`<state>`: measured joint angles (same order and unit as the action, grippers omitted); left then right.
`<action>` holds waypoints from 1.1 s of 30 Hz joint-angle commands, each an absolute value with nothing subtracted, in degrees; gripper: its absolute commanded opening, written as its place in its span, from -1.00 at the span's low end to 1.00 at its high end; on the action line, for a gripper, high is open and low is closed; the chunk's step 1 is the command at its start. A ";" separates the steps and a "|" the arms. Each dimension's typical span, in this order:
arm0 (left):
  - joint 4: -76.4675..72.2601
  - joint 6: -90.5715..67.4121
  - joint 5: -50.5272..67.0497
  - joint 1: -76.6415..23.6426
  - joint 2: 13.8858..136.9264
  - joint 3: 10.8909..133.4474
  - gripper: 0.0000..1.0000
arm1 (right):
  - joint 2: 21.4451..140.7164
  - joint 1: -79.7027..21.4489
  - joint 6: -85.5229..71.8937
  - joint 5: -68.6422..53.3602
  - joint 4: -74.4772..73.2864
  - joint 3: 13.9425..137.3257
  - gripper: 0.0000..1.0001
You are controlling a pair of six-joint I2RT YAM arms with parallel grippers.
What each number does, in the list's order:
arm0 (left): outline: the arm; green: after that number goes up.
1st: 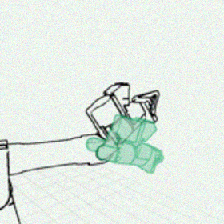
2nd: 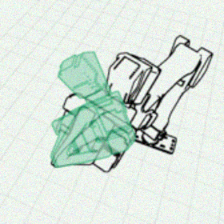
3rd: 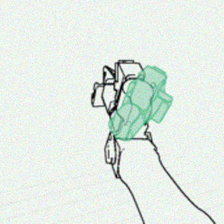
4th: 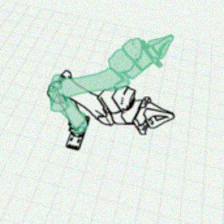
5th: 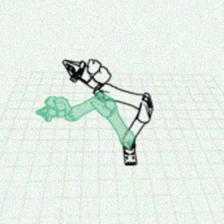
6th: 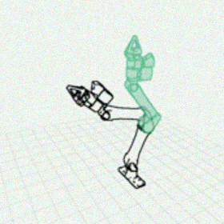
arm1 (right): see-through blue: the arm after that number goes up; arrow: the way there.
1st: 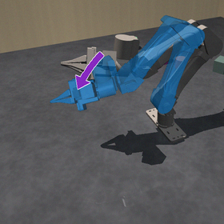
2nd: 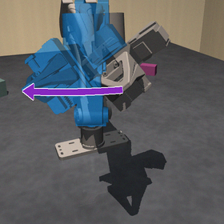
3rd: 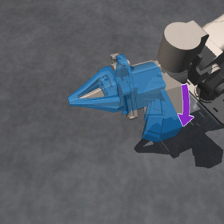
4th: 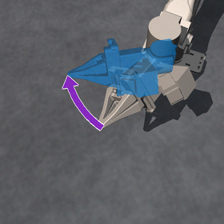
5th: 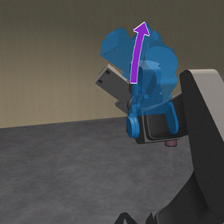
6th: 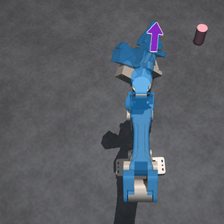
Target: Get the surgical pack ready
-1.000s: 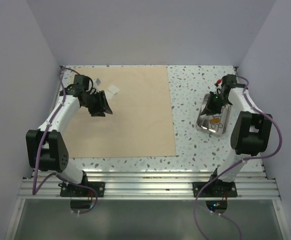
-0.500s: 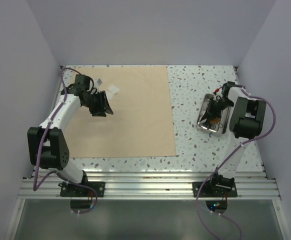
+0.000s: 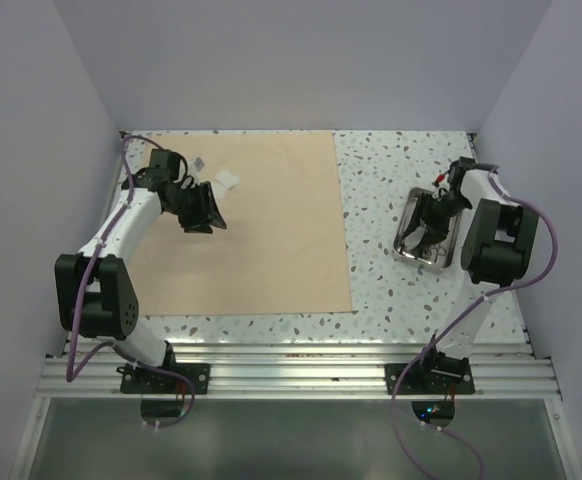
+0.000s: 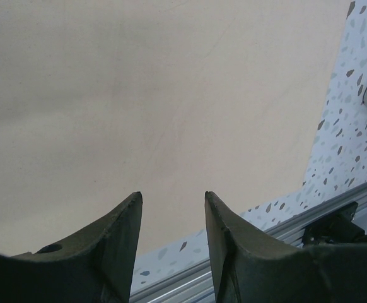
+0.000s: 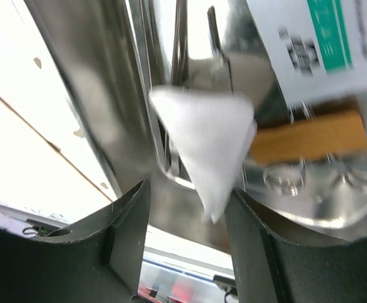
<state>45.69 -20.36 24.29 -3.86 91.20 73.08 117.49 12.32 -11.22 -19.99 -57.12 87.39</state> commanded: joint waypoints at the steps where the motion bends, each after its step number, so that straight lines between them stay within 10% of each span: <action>1: 45.79 -20.13 25.23 -3.69 91.32 74.36 -0.03 | 111.54 12.39 -12.48 -14.78 -62.31 90.00 0.08; 33: 4.20 -39.90 31.91 7.73 122.07 86.92 0.06 | 87.98 -9.84 -16.52 -24.17 -58.45 78.31 0.26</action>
